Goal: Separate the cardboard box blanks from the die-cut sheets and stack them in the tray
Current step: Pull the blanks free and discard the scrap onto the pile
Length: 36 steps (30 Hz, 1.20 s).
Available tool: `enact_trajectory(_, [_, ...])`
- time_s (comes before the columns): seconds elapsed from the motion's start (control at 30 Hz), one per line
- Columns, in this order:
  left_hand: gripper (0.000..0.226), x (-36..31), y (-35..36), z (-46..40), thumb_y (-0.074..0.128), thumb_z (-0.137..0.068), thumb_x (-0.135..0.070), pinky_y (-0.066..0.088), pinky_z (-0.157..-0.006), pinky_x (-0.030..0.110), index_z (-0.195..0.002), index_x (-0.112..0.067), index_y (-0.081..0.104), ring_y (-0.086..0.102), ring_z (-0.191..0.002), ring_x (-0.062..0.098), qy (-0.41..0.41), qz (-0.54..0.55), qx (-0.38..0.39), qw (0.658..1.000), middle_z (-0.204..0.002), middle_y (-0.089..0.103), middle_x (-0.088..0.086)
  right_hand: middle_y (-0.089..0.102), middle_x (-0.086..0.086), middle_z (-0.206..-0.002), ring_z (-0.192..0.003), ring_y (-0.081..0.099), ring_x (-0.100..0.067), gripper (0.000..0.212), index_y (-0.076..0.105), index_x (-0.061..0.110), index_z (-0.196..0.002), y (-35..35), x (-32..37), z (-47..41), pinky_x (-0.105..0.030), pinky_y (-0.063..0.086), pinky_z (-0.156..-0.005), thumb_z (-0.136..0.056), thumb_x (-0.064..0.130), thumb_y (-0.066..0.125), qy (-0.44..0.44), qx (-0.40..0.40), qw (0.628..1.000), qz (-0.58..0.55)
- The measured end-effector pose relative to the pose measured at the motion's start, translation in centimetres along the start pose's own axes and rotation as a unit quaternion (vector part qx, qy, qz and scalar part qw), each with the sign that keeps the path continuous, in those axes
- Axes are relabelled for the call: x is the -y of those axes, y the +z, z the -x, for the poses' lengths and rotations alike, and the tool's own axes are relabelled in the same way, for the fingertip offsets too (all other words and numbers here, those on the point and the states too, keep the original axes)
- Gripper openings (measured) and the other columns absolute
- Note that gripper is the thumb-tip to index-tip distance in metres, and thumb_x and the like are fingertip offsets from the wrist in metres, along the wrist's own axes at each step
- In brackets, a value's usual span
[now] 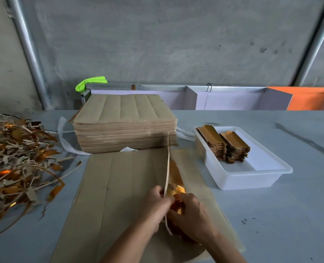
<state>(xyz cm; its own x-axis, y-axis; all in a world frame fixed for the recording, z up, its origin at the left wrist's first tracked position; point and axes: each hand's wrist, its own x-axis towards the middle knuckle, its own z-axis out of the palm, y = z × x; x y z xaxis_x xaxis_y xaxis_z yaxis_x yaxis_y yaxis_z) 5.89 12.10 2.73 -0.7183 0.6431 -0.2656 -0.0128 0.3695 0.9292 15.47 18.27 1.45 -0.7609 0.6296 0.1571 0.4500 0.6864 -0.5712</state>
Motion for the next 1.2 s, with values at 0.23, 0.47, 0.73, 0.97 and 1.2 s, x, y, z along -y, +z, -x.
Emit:
enact_trajectory(0.23, [0.041, -0.4, -0.2, -0.6, 0.044, -0.097, -0.021, 0.026, -0.039, 0.016, -0.057, -0.017, 0.040, 0.038, -0.049, 0.005, 0.090, -0.185, -0.081, 0.975, -0.055, 0.041, -0.004, 0.051, 0.003, -0.119, -0.102, 0.052, -0.009, 0.063, 0.042, 0.025, -0.131, 0.2, 0.8, 0.0, -0.016, 0.045, -0.089, -0.080, 0.054, 0.064, 0.053, 0.044, 0.998, -0.003])
enact_trajectory(0.47, [0.029, -0.2, -0.3, -0.1, 0.045, -0.098, -0.017, 0.054, -0.053, 0.032, -0.076, -0.009, 0.063, 0.063, -0.071, 0.024, -0.038, 0.037, -0.018, 0.998, -0.076, 0.064, 0.010, 0.057, 0.005, -0.089, -0.084, 0.056, -0.011, 0.023, 0.055, 0.014, -0.103, -0.7, 1.8, -0.6, -0.015, 0.047, -0.064, -0.086, 0.028, 0.061, 0.099, 0.062, 0.992, -0.042])
enact_trajectory(0.73, [0.024, 0.0, 1.6, 0.8, 0.044, -0.098, -0.008, 0.051, -0.048, 0.024, -0.079, -0.007, 0.059, 0.058, -0.054, 0.017, -0.090, 0.143, 0.039, 0.985, -0.064, 0.059, 0.008, 0.065, -0.005, -0.097, -0.087, 0.064, -0.017, 0.021, 0.065, 0.007, -0.104, -4.3, 1.4, -2.0, -0.026, 0.056, -0.076, -0.094, 0.022, 0.054, 0.124, 0.061, 0.988, 0.063])
enact_trajectory(0.97, [0.027, -0.3, 2.5, 1.0, 0.043, -0.097, -0.001, 0.053, -0.051, 0.026, -0.073, -0.005, 0.055, 0.056, -0.047, 0.014, -0.100, 0.223, 0.054, 0.968, -0.060, 0.055, 0.008, 0.060, -0.010, -0.069, -0.058, 0.055, -0.015, 0.015, 0.066, 0.004, -0.073, -5.9, -1.5, -2.2, -0.022, 0.043, -0.049, -0.084, -0.001, 0.057, 0.274, 0.047, 0.946, -0.167])
enact_trajectory(1.2, [0.023, -1.3, 2.9, 1.3, 0.043, -0.097, 0.000, 0.054, -0.044, 0.027, -0.075, -0.001, 0.052, 0.055, -0.059, 0.023, -0.140, 0.392, 0.060, 0.907, -0.067, 0.052, 0.014, 0.067, -0.022, -0.084, -0.068, 0.064, -0.027, 0.005, 0.066, 0.000, -0.087, -5.5, -2.2, -1.2, -0.029, 0.050, -0.055, -0.087, 0.004, 0.063, 0.331, -0.005, 0.876, -0.351])
